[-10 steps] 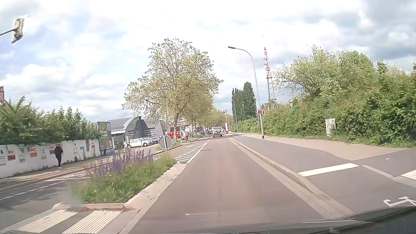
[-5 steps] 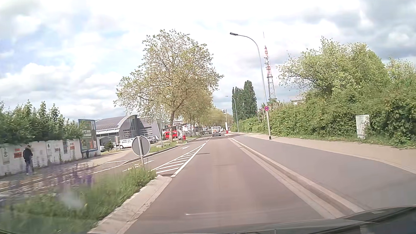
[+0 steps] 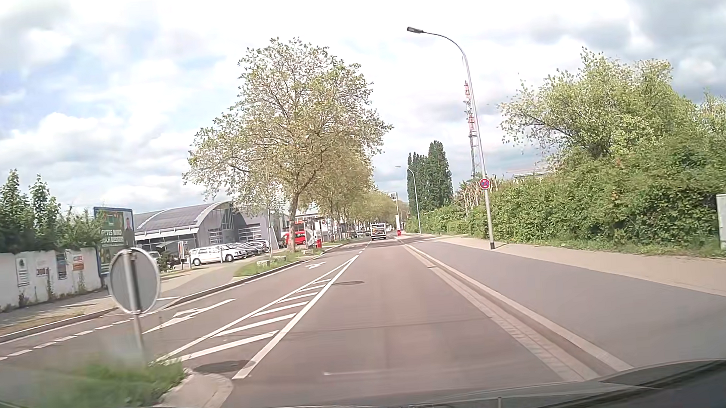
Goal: Follow the waypoints while adhering to traffic rules and regulations
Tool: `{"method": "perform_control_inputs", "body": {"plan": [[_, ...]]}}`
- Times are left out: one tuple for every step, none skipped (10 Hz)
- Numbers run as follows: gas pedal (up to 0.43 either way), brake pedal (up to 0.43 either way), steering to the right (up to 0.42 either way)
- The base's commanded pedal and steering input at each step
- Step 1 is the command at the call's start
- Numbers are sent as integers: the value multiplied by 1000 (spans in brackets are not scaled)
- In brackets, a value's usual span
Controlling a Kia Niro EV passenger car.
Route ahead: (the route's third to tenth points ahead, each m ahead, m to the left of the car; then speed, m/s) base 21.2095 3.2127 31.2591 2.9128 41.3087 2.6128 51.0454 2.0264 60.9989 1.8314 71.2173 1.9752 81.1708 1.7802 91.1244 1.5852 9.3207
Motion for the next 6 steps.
{"method": "perform_control_inputs", "body": {"plan": [[150,0,0],[150,0,0],[150,0,0],[150,0,0],[150,0,0],[150,0,0]]}}
